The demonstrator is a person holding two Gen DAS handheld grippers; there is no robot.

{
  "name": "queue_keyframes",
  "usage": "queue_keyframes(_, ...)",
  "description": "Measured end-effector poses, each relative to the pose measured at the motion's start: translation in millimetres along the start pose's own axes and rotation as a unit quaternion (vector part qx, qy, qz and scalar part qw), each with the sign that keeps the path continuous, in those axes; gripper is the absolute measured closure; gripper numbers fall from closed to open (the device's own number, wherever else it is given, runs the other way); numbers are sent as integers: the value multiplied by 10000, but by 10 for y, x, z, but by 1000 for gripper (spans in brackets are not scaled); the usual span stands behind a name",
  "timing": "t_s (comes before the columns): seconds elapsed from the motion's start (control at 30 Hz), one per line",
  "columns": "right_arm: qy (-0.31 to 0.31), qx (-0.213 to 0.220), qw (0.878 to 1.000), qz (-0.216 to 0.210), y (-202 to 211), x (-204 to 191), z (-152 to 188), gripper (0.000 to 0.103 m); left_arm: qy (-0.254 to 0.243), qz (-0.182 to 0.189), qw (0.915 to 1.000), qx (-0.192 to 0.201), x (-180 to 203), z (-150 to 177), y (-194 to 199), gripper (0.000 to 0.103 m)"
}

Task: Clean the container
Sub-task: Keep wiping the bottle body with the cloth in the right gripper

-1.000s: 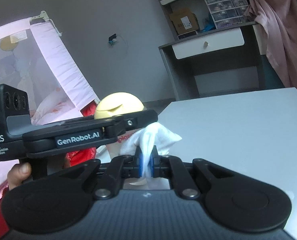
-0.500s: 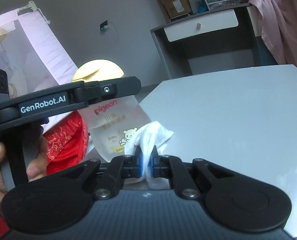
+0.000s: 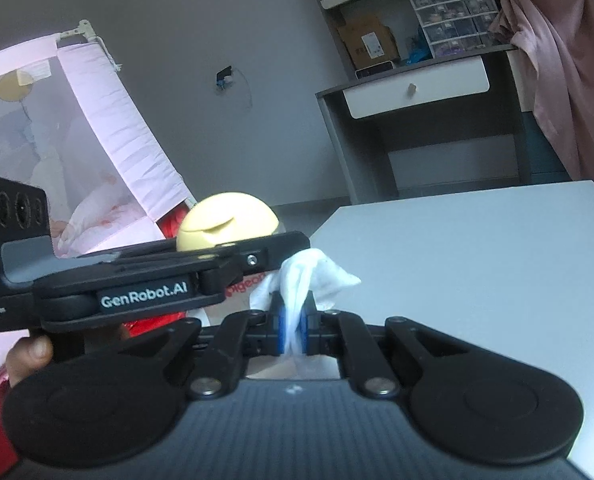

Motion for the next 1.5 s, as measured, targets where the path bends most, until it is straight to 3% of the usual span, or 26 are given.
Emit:
queue_keyframes(0.53,-46,-520,9985,189,-261,94,272,95,-5,-10,10000,-15,24,34,-14,55)
queue_keyframes(1.17,200,-61,9996,197,-19,-36,7,95,-17,-28,10000,-62,17,-30,-41,55)
queue_keyframes(1.5,156,-122,9996,224,-74,-1,48,95,-18,-27,10000,-78,4,-48,-49,55)
Point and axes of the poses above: each gripper's, at about its wrist camera, not at the fingertips, and y roughly against the way its jaws point, x to its right, z to its underside, the point moved 6 cm from there along -y, roughly the way its jaws point, and after that the axes turned 15 degrees about z, right-handed, at the moved point
